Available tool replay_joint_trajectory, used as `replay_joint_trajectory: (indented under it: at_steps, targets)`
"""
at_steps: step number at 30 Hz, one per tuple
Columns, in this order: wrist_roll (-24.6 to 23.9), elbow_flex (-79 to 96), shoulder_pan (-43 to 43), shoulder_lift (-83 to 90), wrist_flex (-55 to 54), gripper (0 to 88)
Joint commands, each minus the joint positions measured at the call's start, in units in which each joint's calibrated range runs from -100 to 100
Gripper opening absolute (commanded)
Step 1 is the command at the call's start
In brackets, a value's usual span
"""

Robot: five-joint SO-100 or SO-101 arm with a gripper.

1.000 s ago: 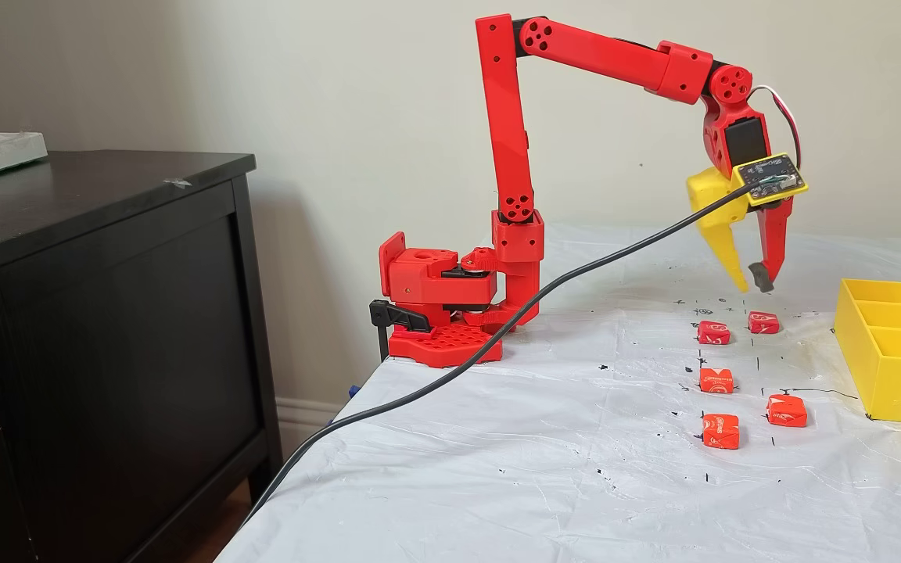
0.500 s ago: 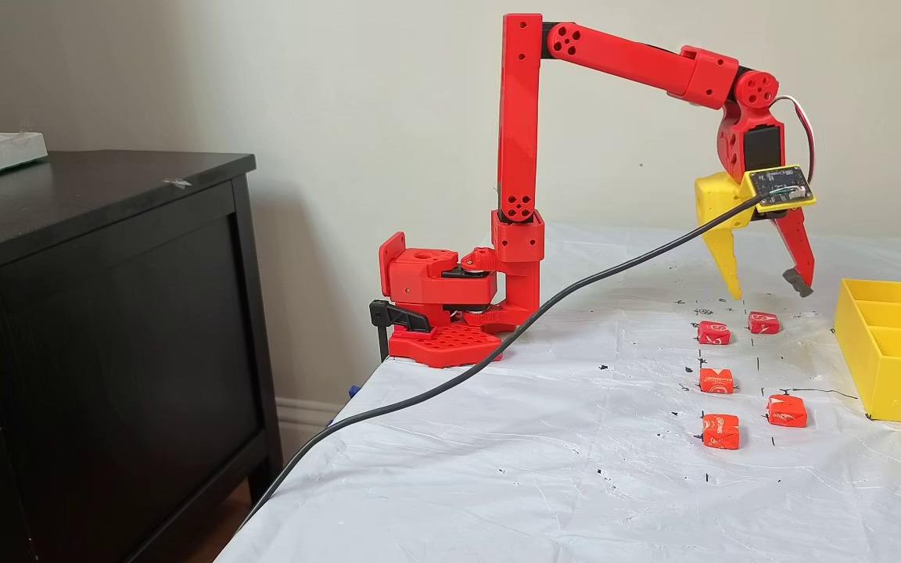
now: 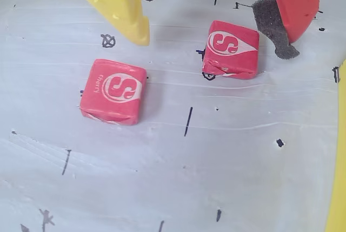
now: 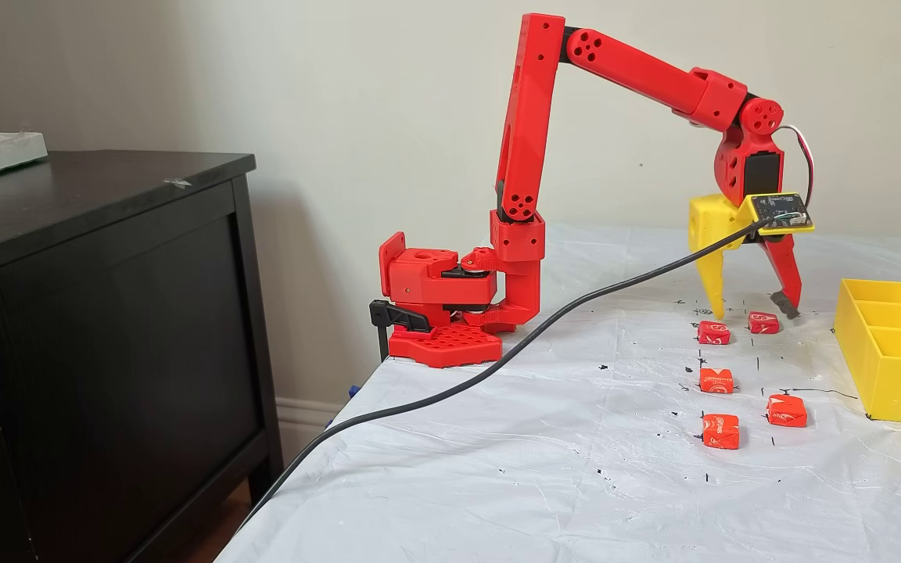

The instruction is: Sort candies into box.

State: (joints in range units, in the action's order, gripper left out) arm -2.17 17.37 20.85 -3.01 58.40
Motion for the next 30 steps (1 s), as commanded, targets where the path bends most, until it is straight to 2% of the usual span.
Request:
replay_joint_trajectory:
  at_steps: [1,13,19,25,30]
  targets:
    - [0.0,-6.1,0.7,0.1,-0.6,31.0]
    - [0.4,-5.6,1.1,-0.6,-2.0,29.3]
    - [0.4,-5.6,1.1,-1.4,-2.6,24.5]
    - [0.4,-5.4,1.3,-2.6,-2.9,23.8]
    - [0.4,-5.1,1.3,-2.8,-3.4,18.4]
